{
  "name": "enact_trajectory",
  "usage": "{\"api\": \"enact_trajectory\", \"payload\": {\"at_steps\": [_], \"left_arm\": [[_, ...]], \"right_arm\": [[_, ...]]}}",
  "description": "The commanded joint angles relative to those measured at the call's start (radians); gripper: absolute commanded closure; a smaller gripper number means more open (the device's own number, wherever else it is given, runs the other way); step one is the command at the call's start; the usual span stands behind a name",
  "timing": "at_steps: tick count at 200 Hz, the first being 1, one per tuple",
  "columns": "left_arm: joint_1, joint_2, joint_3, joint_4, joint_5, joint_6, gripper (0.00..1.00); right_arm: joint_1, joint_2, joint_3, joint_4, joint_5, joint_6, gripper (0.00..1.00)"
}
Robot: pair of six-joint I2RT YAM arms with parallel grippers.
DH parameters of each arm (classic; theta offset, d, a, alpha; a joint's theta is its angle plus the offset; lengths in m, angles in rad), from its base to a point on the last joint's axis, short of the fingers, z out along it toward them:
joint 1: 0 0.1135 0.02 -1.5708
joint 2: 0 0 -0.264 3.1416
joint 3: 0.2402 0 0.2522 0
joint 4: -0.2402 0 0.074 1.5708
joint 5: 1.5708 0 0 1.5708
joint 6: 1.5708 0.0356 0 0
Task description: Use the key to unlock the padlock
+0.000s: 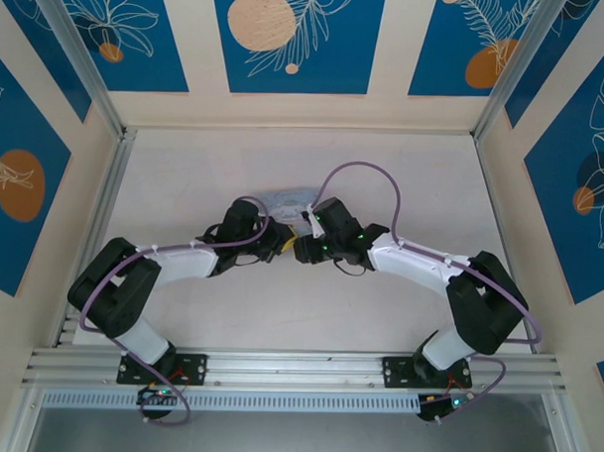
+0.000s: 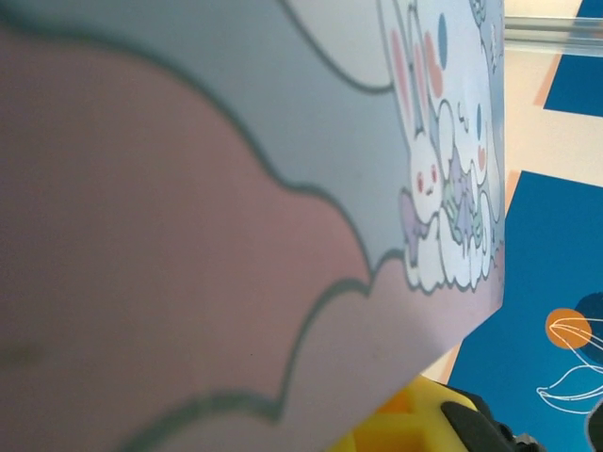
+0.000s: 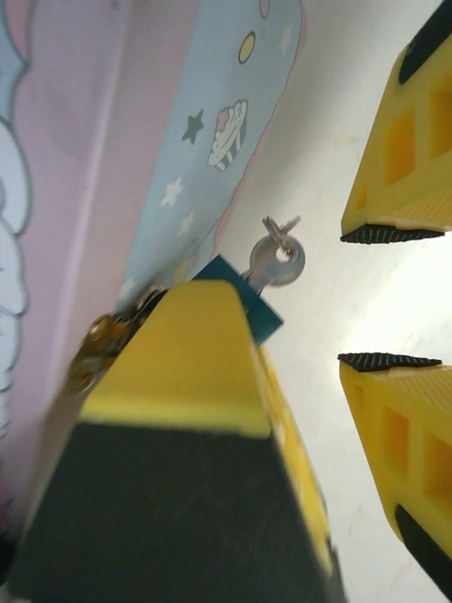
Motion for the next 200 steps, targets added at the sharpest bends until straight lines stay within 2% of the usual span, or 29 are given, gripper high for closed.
{"api": "enact_trajectory", "payload": {"at_steps": [1,54,150,200], "left_arm": [[0.006,-0.025,0.033,-0.004,0.047,0.023,1.0],[0.006,-0.023,0.041,-0.01,0.058,0.028,1.0],[0.007,-0.031,0.043,-0.009,0.072,0.028,1.0],[0.007,-0.025,0.045,-0.009,0.079,0.032,1.0]], "right_arm": [[0.016,0.014,0.033,-0.03,0.092,-0.093,0.66],[0.027,0.044,0.059,-0.005,0.132,-0.094,0.67],[0.02,0.099,0.102,0.015,0.118,-0.085,0.7],[0.012,0.101,0.126,0.028,0.107,-0.079,0.8]]}}
